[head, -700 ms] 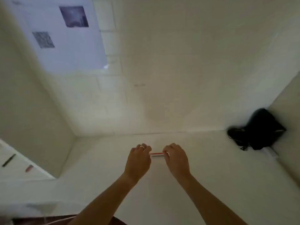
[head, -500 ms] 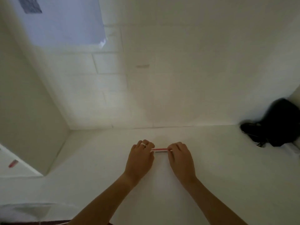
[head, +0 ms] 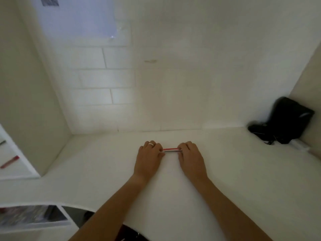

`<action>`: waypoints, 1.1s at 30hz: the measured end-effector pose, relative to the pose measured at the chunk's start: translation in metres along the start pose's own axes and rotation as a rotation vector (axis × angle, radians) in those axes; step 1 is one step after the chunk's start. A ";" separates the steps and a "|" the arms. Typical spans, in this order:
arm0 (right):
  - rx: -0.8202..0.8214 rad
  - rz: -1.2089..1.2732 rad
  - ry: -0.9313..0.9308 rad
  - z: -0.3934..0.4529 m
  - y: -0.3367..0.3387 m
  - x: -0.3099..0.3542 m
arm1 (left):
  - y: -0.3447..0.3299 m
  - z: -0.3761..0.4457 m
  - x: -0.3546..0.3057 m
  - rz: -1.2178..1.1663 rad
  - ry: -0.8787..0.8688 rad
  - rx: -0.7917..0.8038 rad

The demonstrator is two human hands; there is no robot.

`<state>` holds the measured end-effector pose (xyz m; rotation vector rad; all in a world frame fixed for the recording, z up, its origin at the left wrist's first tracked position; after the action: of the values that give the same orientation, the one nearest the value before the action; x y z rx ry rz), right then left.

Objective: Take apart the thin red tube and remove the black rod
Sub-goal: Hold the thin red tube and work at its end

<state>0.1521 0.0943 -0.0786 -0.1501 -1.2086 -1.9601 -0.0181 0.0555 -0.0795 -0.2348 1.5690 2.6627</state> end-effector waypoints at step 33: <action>0.039 0.182 0.157 -0.005 0.008 0.006 | -0.002 -0.005 -0.018 0.171 -0.256 -0.170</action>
<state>0.1549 0.0853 -0.0729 -0.0817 -1.0915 -1.7550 0.0003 0.0531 -0.0812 0.2376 1.3440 2.8169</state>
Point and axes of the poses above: each hand's wrist, its own z-axis towards the middle knuckle, its own y-axis out of the back of the hand, x = y × z, the point moved 4 cm from there along z, towards the middle knuckle, and after that the axes turned 13 degrees about z, right-handed, at the moved point
